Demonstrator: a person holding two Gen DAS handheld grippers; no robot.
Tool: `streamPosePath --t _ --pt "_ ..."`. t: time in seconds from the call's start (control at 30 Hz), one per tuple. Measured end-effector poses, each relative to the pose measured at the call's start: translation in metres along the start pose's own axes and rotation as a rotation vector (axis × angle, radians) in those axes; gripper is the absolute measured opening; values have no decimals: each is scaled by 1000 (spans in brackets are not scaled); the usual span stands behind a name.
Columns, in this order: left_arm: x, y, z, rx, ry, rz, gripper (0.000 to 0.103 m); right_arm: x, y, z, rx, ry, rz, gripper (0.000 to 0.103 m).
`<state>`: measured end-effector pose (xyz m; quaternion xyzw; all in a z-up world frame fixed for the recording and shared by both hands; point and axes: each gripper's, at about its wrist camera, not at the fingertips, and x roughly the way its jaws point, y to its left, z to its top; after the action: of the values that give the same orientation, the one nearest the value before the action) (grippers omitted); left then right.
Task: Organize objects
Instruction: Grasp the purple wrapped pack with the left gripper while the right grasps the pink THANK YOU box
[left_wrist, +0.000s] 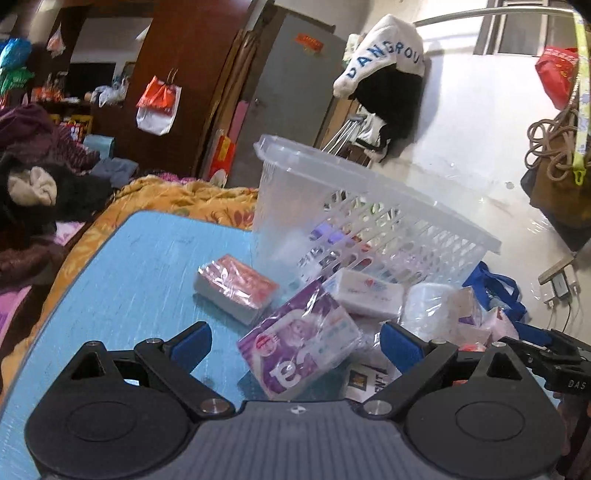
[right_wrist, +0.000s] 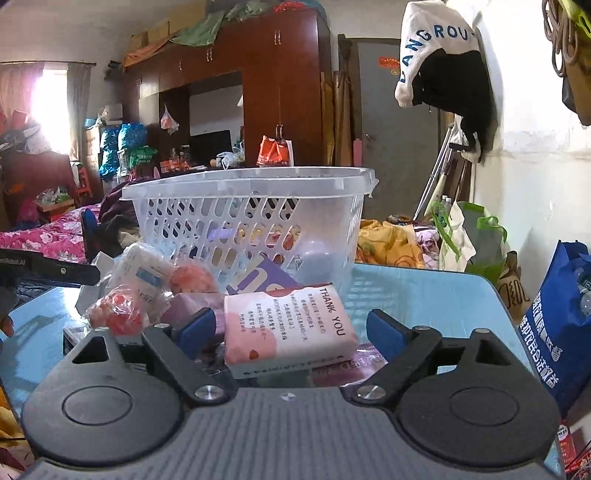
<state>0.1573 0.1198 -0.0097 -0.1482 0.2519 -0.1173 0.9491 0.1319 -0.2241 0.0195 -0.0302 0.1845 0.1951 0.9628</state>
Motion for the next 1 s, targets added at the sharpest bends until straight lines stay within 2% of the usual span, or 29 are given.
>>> streamPosePath --t 0.07,0.13,0.27,0.5,0.8,1.0 --pt "0 1 1 -4 5 -7 99 1 0 -2 -1 6 -4 80" --pt "4 1 1 0 24 -1 98 0 2 -3 -6 4 -8 78" --pt "8 -1 -1 14 48 -3 77 -9 3 -6 -1 -50 -34 78" --pt "-2 -2 -3 22 -21 -23 76 -16 -6 -8 54 -102 -16 78" --pt "-14 -6 -5 42 -113 -43 76 -22 -4 -10 48 -144 -26 78" --pt "-26 -4 -7 20 -211 -12 76 -28 -2 -11 42 -185 -35 78"
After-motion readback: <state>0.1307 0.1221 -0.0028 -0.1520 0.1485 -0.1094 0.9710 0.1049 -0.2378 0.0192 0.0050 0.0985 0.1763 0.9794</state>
